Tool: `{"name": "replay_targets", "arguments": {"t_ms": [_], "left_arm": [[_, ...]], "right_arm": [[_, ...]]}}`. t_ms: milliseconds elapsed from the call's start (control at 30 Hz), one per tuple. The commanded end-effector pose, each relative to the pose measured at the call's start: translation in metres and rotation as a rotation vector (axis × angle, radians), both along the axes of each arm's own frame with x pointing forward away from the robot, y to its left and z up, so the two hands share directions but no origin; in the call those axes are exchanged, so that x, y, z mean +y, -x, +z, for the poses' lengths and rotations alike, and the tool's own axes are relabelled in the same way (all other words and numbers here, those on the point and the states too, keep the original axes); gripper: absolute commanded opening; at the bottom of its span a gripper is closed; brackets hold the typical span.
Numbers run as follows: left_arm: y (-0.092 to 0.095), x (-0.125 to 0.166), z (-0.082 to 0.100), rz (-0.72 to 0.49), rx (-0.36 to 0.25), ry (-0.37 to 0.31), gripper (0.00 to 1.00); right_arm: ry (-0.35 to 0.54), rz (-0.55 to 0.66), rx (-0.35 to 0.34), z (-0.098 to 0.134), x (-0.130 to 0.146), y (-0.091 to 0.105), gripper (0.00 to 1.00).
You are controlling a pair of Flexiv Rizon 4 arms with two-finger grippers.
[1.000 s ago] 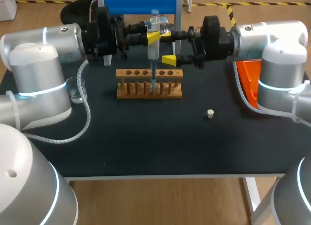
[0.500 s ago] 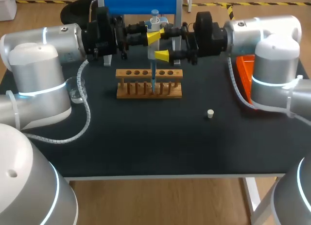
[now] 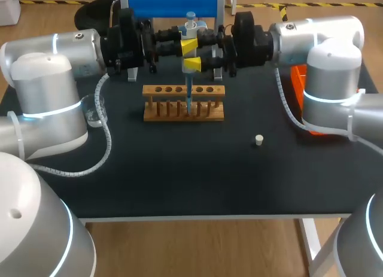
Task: Invert the test tube, pick up the pipette, mount the tip to pipette, aspirate from beaker and dispense into the tube, eject the tip, return the pipette, and cap with the stopper.
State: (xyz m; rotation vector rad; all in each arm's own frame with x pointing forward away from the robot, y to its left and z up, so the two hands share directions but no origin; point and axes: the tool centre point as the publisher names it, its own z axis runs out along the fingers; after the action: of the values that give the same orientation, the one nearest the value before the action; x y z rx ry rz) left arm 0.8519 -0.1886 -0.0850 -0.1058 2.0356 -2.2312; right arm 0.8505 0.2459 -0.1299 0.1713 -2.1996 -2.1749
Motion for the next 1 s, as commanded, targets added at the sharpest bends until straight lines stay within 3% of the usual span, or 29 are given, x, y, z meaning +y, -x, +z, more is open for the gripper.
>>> {"name": "replay_targets", "arguments": {"t_ms": [33,233,400,567,833,867,900,1000], "left_arm": [[-0.0004,-0.0005,0.0,0.001,-0.001,0.001,0.0],[-0.0004,-0.0005,0.0,0.001,-0.001,0.001,0.0],[-0.0004,-0.0005,0.0,0.001,-0.001,0.001,0.0],[-0.0004,-0.0005,0.0,0.001,-0.001,0.001,0.0],[-0.0004,-0.0005,0.0,0.001,-0.001,0.001,0.0],[-0.0004,-0.0005,0.0,0.001,-0.001,0.001,0.33],[-0.0004,-0.0005,0.0,0.001,-0.001,0.001,1.0],[-0.0004,-0.0005,0.0,0.001,-0.001,0.001,1.0]], "right_arm": [[0.002,0.0,-0.002,0.0004,0.003,0.0007,0.51],[0.001,0.004,-0.005,0.0015,0.0045,0.0018,0.4],[-0.002,0.011,-0.01,0.0025,0.0054,0.0036,0.36],[-0.004,0.018,-0.014,0.0029,0.0055,0.0047,0.0],[-0.007,0.026,-0.016,0.0031,0.0047,0.0056,0.0],[-0.008,0.028,-0.016,0.0029,0.0045,0.0057,0.0],[-0.008,0.029,-0.016,0.0026,0.0043,0.0059,0.0],[-0.006,0.038,-0.013,0.0004,0.0025,0.0055,0.0]]}}
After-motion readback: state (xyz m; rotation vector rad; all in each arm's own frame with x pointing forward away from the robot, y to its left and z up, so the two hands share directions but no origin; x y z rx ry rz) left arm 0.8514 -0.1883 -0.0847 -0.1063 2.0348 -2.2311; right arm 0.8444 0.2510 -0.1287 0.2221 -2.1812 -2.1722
